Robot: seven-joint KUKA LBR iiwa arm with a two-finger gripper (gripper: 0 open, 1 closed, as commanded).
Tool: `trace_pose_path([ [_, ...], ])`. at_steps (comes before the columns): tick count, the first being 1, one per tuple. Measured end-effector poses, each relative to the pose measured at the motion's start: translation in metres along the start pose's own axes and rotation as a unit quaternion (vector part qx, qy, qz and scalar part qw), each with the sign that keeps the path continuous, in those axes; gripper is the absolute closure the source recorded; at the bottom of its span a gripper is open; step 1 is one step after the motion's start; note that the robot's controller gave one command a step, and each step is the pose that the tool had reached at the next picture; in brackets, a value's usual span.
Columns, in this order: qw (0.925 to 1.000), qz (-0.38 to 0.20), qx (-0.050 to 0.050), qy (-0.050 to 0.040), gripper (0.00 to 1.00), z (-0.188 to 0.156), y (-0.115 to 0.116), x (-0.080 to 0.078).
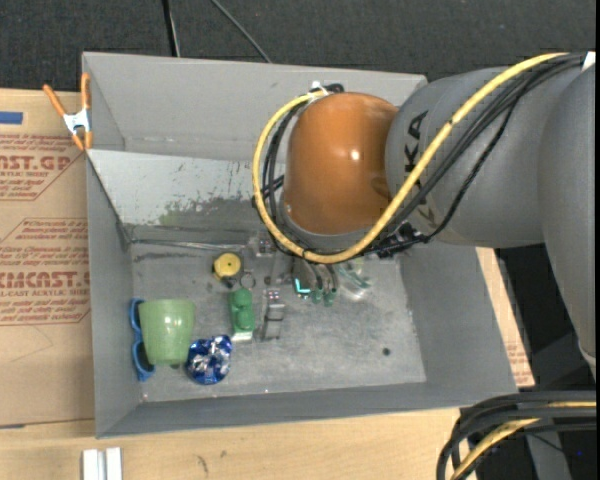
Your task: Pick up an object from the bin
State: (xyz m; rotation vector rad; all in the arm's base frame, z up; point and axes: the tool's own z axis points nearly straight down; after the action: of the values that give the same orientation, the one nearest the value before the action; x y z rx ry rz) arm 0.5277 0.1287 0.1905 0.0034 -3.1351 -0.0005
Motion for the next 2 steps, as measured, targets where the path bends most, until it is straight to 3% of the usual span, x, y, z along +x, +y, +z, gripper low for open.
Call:
trace_pose_path([
  [1,0.9758,-0.219,0.001,-0.0025,0.00,0.1065,0.0432,0.0400],
  [2,0.9759,-0.218,0.000,-0.0050,1.00,0.1040,0.0438,0.0383],
])
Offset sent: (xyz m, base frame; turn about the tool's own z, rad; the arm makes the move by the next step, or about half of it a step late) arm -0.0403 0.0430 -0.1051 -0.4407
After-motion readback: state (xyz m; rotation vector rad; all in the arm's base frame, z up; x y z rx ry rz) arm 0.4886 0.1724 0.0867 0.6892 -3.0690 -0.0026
